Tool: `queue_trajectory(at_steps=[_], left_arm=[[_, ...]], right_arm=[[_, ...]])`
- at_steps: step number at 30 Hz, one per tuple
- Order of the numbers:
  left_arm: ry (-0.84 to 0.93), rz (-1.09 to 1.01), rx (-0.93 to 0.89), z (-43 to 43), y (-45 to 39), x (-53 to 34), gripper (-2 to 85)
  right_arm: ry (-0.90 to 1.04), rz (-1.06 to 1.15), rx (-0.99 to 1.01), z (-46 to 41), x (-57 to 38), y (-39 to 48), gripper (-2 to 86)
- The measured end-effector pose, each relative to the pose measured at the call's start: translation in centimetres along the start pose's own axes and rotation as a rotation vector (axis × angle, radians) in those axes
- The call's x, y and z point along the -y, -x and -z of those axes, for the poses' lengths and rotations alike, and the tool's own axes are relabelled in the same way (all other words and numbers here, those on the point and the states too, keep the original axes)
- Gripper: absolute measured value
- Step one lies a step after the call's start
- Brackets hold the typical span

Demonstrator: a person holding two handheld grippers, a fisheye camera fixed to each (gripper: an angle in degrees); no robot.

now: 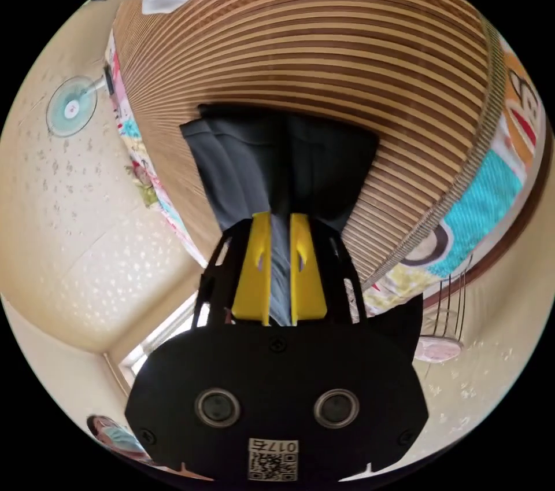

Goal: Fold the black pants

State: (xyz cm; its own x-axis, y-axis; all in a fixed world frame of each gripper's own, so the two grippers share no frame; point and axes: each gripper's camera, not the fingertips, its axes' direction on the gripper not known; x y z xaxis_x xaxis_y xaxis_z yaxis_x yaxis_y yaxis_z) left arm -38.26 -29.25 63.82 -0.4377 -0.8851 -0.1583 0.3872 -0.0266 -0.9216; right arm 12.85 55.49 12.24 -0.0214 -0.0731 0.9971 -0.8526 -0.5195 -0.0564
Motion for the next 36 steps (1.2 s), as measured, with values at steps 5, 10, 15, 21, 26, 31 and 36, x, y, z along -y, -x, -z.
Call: queue_trajectory(at_steps=[5,10,15,21,26,31,36], left_arm=[[-0.084,-0.002,-0.091,1.0,0.8,0.0,3.0],[-0.186,0.061,-0.211,1.6,4.2,-0.2,10.8],[-0.278,0.17,-0.316,1.8,9.0,0.9,14.5],[-0.36,0.216,-0.417,1.4,13.4,4.0,16.3],[-0.406,0.228,-0.602,-0.5,16.8,7.0,16.2],[-0.327,0.222,-0.747,-3.3,19.8,9.5,11.9],[-0.287,-0.185,-0.943,-1.3,16.7,9.5,8.6]], right_arm=[[0.075,0.307,0.041,1.5,-1.1,5.6,1.5],[-0.067,0.375,-0.205,5.3,-3.9,4.9,1.0],[-0.106,0.08,-0.048,6.8,-1.9,-1.6,0.8],[-0.021,-0.003,-0.032,6.0,-3.4,-2.6,0.3],[0.058,-0.056,-0.047,5.7,-5.7,-4.7,0.3],[0.046,-0.121,-0.04,6.5,-7.8,-6.8,0.3],[0.045,-0.155,0.022,6.1,-7.8,-7.4,0.3]])
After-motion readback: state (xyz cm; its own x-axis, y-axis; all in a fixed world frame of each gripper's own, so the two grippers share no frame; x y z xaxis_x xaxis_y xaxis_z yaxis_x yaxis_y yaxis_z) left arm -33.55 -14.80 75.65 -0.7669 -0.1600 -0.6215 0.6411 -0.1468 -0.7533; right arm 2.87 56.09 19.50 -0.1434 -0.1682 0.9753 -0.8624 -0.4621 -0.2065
